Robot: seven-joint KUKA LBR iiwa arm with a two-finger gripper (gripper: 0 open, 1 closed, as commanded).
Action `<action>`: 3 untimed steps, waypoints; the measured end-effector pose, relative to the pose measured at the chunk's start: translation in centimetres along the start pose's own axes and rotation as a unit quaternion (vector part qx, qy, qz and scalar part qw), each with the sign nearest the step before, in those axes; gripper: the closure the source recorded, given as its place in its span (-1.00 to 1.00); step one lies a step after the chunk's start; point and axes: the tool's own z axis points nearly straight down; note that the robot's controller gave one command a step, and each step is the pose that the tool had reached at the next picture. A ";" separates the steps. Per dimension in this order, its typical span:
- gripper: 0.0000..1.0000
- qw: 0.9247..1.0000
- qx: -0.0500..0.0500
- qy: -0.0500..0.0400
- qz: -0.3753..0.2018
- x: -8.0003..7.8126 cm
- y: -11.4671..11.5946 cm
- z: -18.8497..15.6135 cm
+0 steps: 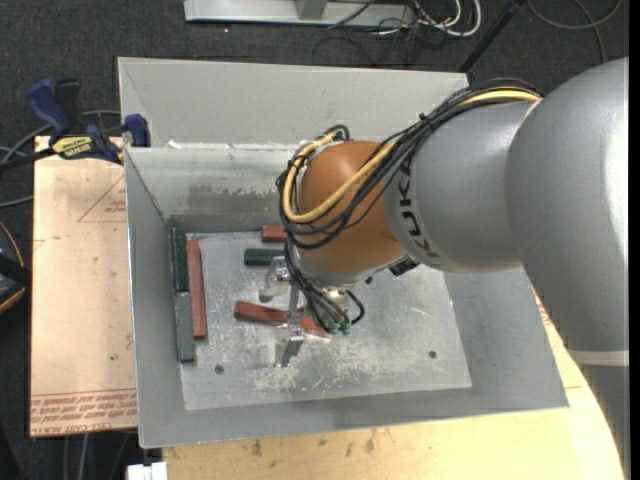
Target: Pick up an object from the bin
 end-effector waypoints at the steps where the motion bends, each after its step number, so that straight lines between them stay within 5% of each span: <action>1: -1.00 0.999 0.000 0.001 0.036 0.1 -0.1 -1.0; 2: 1.00 0.989 -0.004 -0.009 0.150 -4.5 -0.5 3.3; 3: 1.00 0.989 -0.004 -0.009 0.150 -4.5 -0.5 3.3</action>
Offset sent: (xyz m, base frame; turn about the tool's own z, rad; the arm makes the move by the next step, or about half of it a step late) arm 0.0391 -0.0042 -0.0417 0.3013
